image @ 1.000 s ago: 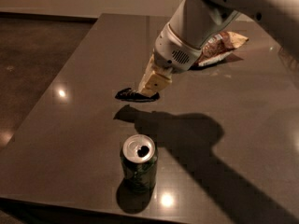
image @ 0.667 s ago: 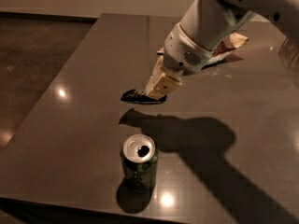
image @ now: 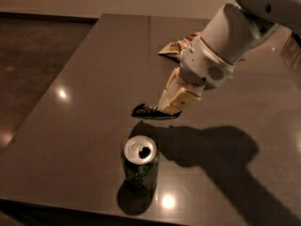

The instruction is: Move rxbar chocolate near green can

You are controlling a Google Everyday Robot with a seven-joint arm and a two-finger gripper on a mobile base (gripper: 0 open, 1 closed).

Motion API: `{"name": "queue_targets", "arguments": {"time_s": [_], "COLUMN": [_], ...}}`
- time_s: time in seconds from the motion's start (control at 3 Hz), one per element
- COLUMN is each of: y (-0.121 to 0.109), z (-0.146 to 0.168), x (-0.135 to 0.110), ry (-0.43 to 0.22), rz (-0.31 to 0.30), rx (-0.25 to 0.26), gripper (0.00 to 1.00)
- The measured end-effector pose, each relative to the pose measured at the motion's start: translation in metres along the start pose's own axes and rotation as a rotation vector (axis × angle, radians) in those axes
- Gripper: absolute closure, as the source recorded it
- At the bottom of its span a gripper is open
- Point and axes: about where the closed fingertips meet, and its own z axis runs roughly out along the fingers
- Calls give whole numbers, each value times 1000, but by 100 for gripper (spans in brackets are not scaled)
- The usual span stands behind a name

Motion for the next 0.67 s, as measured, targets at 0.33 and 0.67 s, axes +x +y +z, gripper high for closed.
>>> {"name": "queue_targets", "arguments": {"time_s": [0.33,0.67], "y": [21,40], "z": [5,10], "x": [12,20], "ry": [-16,-31], "rz": [-19,-41], "rx": [-41,-81], "gripper": [100,100]}}
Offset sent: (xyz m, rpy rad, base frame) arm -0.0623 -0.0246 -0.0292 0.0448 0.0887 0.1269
